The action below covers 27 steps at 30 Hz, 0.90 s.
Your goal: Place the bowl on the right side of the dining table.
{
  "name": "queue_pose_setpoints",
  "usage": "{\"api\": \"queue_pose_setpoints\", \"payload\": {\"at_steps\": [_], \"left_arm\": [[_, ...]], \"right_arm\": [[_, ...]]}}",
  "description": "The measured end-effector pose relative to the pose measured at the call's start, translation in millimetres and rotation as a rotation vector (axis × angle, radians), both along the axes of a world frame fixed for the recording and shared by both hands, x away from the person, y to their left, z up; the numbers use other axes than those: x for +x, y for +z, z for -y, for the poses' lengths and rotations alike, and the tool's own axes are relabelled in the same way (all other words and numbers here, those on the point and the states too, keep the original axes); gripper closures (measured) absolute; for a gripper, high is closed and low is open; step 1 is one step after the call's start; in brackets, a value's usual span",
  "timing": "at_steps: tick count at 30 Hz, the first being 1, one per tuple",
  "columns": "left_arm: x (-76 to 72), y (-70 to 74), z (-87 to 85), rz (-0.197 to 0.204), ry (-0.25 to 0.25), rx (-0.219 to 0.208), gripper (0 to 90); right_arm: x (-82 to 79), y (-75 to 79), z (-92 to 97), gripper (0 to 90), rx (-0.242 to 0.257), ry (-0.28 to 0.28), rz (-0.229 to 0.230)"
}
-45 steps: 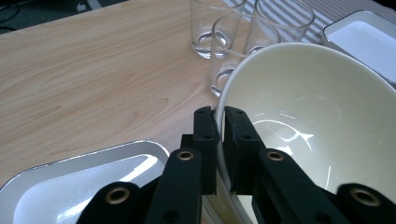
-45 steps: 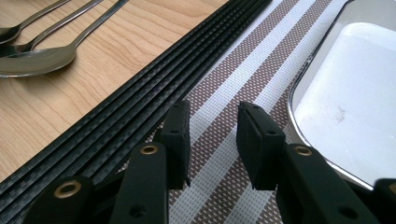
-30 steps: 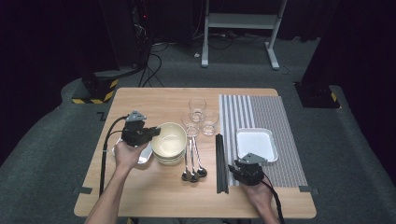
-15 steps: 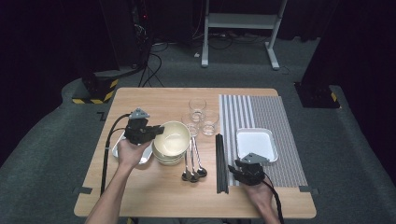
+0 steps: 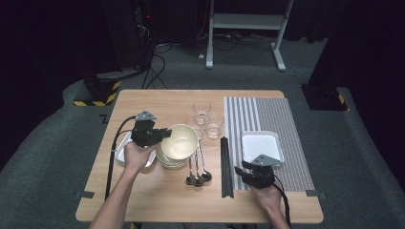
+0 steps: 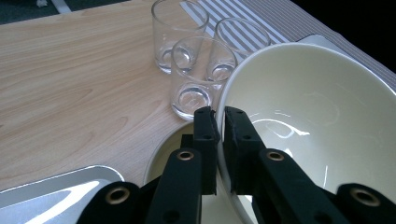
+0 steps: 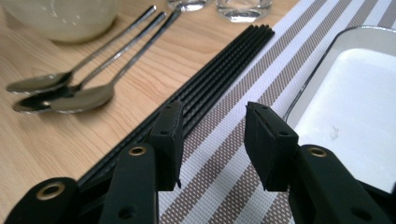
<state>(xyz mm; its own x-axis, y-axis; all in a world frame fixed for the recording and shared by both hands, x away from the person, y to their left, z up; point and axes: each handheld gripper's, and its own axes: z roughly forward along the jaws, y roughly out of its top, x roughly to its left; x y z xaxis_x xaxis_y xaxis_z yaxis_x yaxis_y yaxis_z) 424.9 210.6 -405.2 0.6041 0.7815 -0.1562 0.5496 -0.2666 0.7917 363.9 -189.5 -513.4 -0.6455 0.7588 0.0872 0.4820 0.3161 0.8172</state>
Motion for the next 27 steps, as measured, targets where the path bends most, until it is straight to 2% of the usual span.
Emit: {"api": "queue_pose_setpoints", "payload": {"at_steps": [4,14,19,23,27], "left_arm": [[0.5,-0.2,1.7,0.000,-0.002,0.001,84.0],[2.6,-1.4,6.7,-0.006,-0.003,-0.008,83.9],[3.3,-1.4,9.2,-0.006,-0.007,-0.010,83.9],[3.5,-1.6,10.4,-0.007,-0.006,-0.012,83.9],[4.4,-1.9,11.3,-0.009,-0.006,-0.015,83.9]], "right_arm": [[2.5,4.9,1.6,54.5,0.037,0.013,-0.012],[6.6,17.4,-0.4,51.9,0.037,0.029,0.009],[10.6,24.3,-2.0,51.7,0.057,0.033,-0.001],[11.3,28.2,-3.3,49.5,0.065,0.043,0.015],[12.7,31.0,-5.0,48.4,0.073,0.054,0.008]]}}
